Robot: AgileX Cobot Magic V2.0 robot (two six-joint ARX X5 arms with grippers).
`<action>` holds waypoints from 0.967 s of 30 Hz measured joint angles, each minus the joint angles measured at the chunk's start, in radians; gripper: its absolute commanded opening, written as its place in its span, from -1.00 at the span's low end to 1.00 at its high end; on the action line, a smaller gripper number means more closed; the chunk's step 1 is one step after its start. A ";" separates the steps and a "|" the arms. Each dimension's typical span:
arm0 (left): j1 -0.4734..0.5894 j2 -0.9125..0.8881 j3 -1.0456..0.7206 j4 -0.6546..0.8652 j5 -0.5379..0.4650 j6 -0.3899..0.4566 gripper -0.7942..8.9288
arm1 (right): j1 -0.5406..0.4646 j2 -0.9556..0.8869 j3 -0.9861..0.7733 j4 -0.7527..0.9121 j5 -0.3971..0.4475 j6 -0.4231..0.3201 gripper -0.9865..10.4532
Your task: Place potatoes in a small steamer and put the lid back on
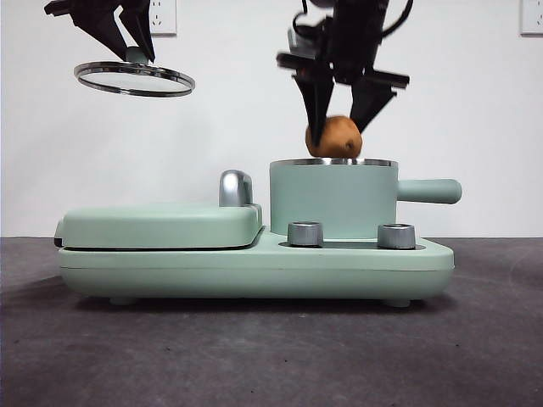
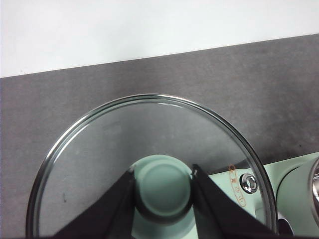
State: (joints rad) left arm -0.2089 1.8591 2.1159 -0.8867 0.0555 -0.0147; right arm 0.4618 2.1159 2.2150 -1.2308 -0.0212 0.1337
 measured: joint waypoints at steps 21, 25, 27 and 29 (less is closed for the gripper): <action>-0.029 0.000 0.000 0.008 0.000 0.000 -0.82 | -0.003 0.103 0.001 -0.015 -0.004 -0.025 -0.38; -0.030 0.000 0.000 0.008 0.000 0.000 -0.82 | -0.004 0.103 0.001 -0.014 -0.004 -0.025 -0.25; -0.030 0.000 0.000 0.008 0.000 0.000 -0.82 | -0.004 0.103 0.001 -0.014 -0.004 -0.025 -0.20; -0.030 0.000 0.000 0.007 0.000 0.000 -0.82 | -0.003 0.103 0.006 -0.017 -0.004 -0.025 -0.17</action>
State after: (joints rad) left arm -0.2390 1.8591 2.1159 -0.8795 0.0559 -0.0147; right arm 0.4583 2.2189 2.2211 -1.2476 -0.0254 0.1089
